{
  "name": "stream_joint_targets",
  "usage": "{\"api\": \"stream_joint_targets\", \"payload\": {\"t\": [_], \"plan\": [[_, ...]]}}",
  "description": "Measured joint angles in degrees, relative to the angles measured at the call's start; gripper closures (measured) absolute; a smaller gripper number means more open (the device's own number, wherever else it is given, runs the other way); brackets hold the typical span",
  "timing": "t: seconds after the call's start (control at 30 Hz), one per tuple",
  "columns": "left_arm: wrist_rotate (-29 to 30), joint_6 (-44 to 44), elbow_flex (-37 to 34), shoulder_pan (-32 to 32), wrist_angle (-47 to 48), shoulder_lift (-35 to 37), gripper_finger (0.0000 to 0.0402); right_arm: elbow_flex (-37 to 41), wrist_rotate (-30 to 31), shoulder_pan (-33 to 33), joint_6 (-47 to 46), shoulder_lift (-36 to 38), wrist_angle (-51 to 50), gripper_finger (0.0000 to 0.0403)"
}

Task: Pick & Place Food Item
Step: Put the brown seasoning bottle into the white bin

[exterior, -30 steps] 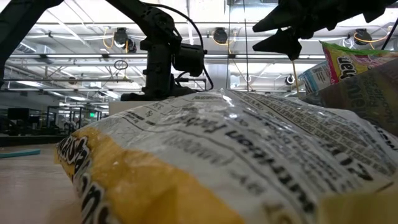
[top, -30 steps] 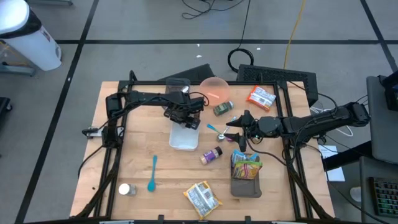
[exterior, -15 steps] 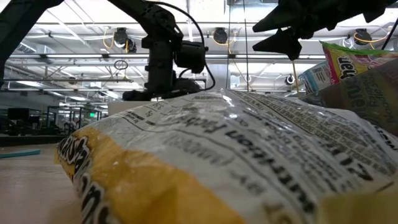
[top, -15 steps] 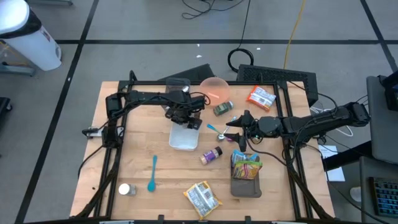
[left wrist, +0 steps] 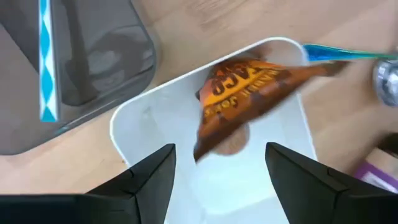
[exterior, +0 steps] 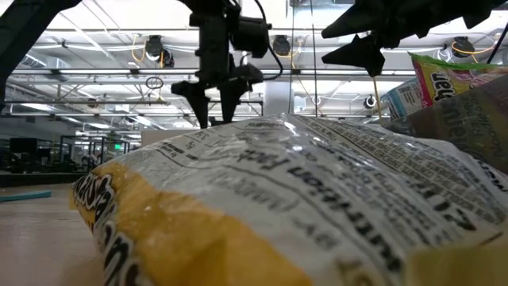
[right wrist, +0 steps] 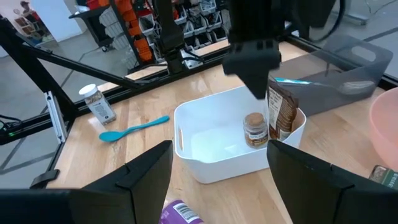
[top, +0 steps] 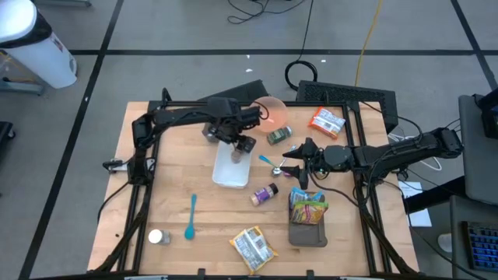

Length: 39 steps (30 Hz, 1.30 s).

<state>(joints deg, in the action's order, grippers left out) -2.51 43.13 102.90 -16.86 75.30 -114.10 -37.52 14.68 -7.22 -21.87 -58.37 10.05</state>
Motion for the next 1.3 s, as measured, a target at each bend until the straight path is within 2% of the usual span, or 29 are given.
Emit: {"api": "stream_joint_targets", "payload": {"t": [0.33,0.47,0.6,0.7,0.87,1.03,1.17,1.3], "plan": [[-2.2,-4.6,10.4,2.1,4.2,0.0,0.0144,0.0,-5.5,0.0,0.0,0.0,-0.1,0.0149],[-2.2,-7.5,16.2,4.1,4.6,0.8,0.0144,0.0,-5.9,0.0,-0.1,0.0,-0.2,0.0149],[-2.0,-8.2,20.7,6.4,2.4,4.3,0.0144,0.0,-6.0,0.0,-0.5,0.0,-0.5,0.0149],[-1.1,-8.5,21.5,8.0,-1.9,8.7,0.0144,0.0,-6.0,0.0,-3.0,0.0,-1.7,0.0149],[5.0,-12.2,19.6,12.6,-5.5,17.1,0.0144,0.0,-7.7,0.0,-4.5,0.0,-2.7,0.0149],[5.6,-10.8,15.1,16.4,-3.3,24.4,0.0144,0.0,-11.8,0.0,-4.5,0.0,-2.6,0.0149],[8.6,-5.7,7.6,19.2,-3.3,30.5,0.0144,0.0,-12.7,-0.4,-4.5,0.0,-2.6,0.0149],[12.9,1.2,-3.7,21.8,-6.9,36.5,0.0144,0.0,-13.3,-1.2,-4.5,0.0,-2.3,0.0149]]}}
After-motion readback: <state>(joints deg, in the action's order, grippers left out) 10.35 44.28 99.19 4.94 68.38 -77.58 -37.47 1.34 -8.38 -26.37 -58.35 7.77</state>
